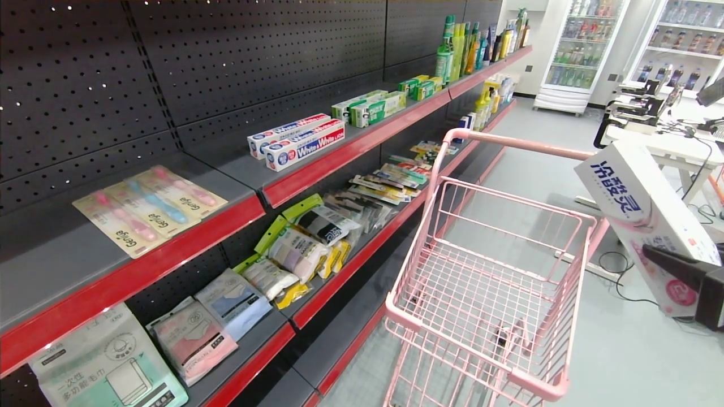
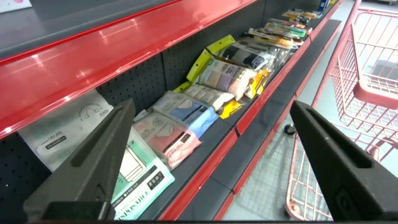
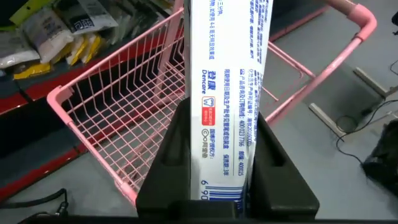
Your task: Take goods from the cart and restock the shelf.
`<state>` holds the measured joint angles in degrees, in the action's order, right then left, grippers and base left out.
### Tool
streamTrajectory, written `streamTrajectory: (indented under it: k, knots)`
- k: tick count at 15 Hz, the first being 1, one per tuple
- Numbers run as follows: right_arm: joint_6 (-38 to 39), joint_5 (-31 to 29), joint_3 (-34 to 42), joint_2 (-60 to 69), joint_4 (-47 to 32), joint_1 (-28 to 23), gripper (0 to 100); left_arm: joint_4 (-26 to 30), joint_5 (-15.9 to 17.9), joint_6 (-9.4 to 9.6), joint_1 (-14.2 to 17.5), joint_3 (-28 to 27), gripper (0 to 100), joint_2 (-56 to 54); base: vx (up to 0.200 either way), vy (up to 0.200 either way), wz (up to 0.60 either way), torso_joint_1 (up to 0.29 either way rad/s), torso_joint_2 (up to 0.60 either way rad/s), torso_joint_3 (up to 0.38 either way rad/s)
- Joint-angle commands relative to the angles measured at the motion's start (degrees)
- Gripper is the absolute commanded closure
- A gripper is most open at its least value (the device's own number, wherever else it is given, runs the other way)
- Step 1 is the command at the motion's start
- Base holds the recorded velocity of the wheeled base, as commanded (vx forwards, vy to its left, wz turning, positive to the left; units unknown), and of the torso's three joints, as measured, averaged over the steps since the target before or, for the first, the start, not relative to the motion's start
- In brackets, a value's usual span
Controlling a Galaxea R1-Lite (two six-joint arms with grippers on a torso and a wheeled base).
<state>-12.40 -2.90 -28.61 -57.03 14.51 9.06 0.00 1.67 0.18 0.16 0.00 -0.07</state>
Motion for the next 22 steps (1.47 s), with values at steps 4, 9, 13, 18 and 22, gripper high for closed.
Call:
streamTrajectory:
  k: [4, 9, 13, 18, 22]
  knots:
    - [-2.4, 0.0, 4.2, 7.0, 0.1, -0.8, 100, 0.0, 0.0, -0.01, 0.0, 0.0, 0, 0.1, 0.0, 0.0, 0.0, 0.094, -0.21, -0.116]
    - [-3.9, 0.0, 5.1, 7.8, 0.1, -1.6, 100, 0.0, 0.0, -0.01, 0.0, 0.0, 0, 0.1, 0.0, 0.0, 0.0, 0.249, -0.56, -0.31]
    - [-4.1, 0.1, 5.1, 7.3, 0.1, -1.6, 100, 0.0, 0.0, -0.01, 0.0, 0.0, 0, 0.1, 0.0, 0.0, 0.0, 0.211, -0.44, -0.24]
    - [-5.4, 0.4, 4.9, 6.9, 0.1, -1.5, 100, 0.0, 0.0, -0.01, 0.0, 0.0, 0, 0.1, 0.0, 0.0, 0.0, 0.172, -0.37, -0.195]
    - [-6.3, 0.4, 4.9, 6.8, 0.2, -1.4, 100, 0.0, 0.0, 0.08, 0.0, 0.0, 0, 0.1, 0.0, 0.0, 0.0, 0.172, -0.35, -0.187]
